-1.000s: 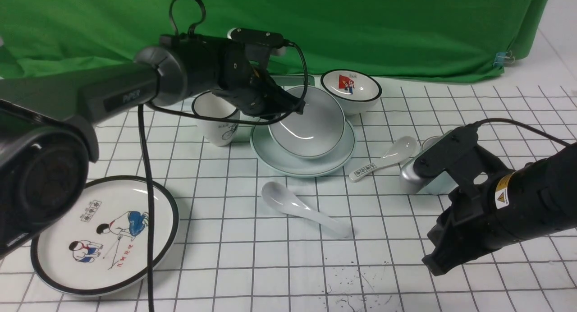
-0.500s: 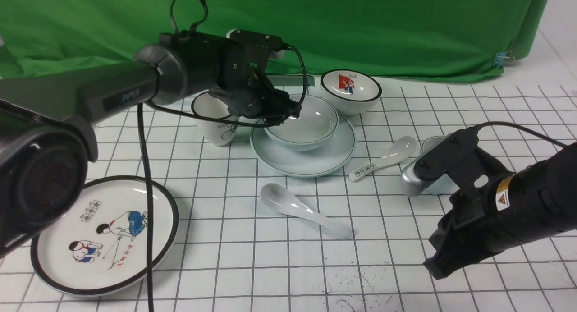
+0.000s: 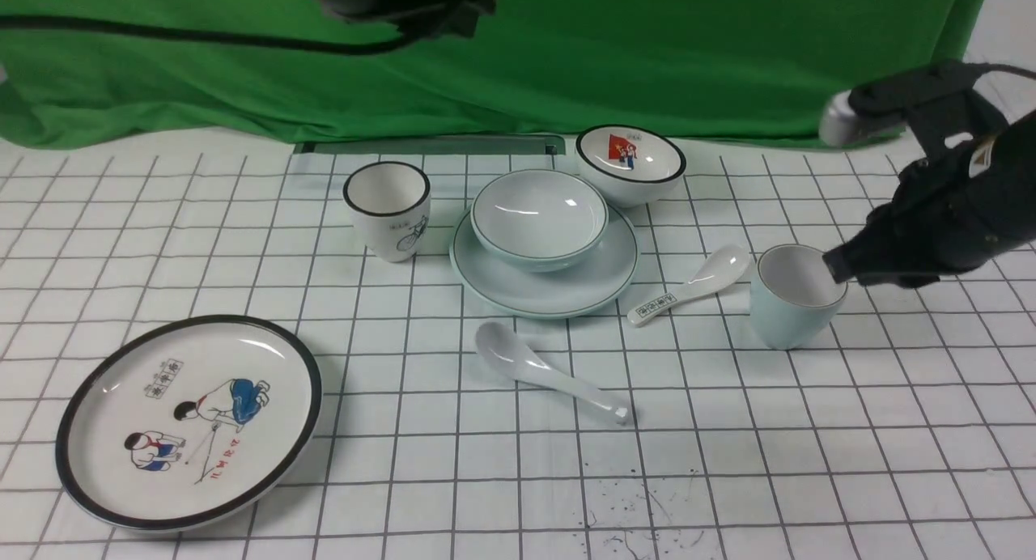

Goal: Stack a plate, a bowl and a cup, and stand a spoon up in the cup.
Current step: Use the right arm to grab a blue teacup

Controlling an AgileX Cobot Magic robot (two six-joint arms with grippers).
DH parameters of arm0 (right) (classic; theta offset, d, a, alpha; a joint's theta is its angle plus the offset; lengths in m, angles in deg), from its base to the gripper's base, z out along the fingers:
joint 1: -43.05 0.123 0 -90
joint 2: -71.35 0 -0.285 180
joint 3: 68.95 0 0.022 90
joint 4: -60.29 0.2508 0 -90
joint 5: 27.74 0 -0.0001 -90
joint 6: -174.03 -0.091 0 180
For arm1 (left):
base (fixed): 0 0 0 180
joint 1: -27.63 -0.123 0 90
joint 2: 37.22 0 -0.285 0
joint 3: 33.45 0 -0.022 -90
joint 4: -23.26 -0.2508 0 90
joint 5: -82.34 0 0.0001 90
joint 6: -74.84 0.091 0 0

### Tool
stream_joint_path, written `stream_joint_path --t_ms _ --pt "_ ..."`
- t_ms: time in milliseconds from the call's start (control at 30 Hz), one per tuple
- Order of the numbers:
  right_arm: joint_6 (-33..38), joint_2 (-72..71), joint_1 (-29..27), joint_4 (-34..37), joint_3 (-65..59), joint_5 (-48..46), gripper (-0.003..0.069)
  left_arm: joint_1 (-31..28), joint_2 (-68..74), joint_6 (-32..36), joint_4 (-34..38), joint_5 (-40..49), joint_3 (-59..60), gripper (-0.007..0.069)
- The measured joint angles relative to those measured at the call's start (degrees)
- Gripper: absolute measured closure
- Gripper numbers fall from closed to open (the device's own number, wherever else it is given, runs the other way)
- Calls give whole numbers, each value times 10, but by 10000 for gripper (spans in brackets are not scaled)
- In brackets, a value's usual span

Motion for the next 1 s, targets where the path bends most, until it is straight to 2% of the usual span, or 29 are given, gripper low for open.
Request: stream_joint_path --t_ms 100,133,200,300,433,533,667,800,1000 --pt "-5 67 -16 -2 59 0 435 0 -84 39 57 -22 98 472" --pt "-5 76 -18 -2 67 0 419 1 -95 41 61 -28 113 479" --pt "-8 129 -21 -3 108 -5 342 1 -155 46 69 -64 195 492" --pt "-9 183 -23 -4 162 -37 318 0 -218 42 54 -83 291 495" --pt "-6 217 -23 -6 184 -61 344 0 -268 16 21 -85 373 494" --pt "-2 230 -23 -9 185 -65 428 0 -304 -4 1 -95 437 492" --pt "19 230 -22 -11 189 -70 578 0 -325 -10 -3 -146 514 487" --pt "31 230 -16 -11 208 -92 582 0 -324 -10 -3 -187 552 485" --pt "37 226 27 -14 338 -153 582 0 -300 -11 15 -245 569 479"
